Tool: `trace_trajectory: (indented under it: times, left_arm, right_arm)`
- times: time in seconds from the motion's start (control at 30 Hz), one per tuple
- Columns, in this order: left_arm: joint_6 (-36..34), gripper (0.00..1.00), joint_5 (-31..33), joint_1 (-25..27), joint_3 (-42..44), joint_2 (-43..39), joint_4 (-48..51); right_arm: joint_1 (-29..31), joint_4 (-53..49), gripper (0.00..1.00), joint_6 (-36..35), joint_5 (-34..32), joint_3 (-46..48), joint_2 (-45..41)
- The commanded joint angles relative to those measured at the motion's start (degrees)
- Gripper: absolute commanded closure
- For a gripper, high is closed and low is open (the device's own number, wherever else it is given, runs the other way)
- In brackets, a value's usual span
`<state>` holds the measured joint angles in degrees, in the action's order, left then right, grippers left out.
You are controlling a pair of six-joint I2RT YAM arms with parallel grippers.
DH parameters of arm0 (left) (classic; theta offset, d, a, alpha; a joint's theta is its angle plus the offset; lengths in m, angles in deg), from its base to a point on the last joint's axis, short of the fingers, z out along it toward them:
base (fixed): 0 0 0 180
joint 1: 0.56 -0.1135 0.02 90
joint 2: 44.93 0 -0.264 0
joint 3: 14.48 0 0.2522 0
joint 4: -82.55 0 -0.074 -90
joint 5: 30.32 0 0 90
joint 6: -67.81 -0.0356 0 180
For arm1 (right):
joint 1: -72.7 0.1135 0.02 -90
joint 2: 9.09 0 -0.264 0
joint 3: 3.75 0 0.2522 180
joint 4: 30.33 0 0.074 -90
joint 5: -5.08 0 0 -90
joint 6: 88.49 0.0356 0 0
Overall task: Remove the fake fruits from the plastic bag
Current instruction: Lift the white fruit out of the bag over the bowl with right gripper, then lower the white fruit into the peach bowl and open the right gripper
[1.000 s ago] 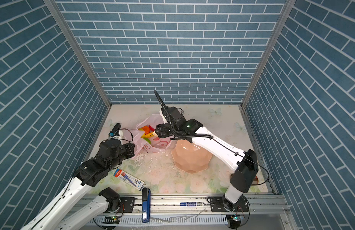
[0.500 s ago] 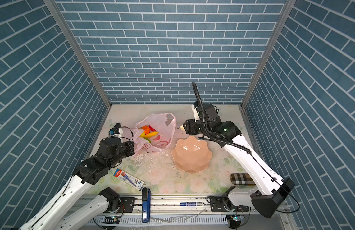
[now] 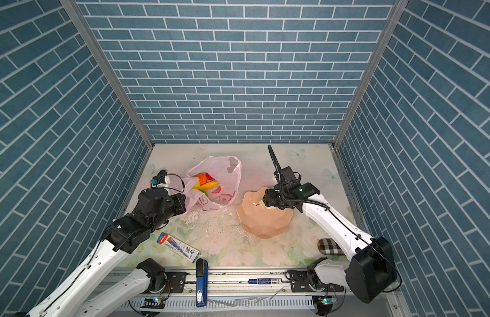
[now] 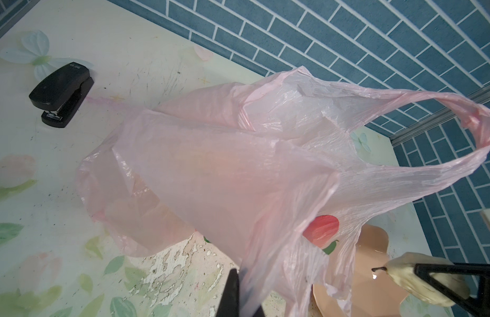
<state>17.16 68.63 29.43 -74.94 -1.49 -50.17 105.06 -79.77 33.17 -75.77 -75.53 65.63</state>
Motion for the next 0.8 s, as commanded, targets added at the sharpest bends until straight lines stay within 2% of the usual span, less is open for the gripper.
trace_trajectory:
  times: [0.0, 0.27, 0.77]
  left_arm:
    - [-0.5, 0.94, 0.0, -0.3, -1.0, -0.5, 0.2]
    - [-0.3, 0.94, 0.3, -0.3, -1.0, -0.9, 1.0]
    - [-0.1, 0.94, -0.2, -0.3, -0.5, -0.6, 1.1]
  right_arm:
    - [-0.2, 7.3, 0.74, 2.5, 3.0, 2.9, 3.3]
    - [-0.9, 12.7, 0.73, 3.0, 5.3, 4.3, 10.5]
    - [-1.5, 16.7, 0.66, 4.9, 6.6, 8.2, 15.6]
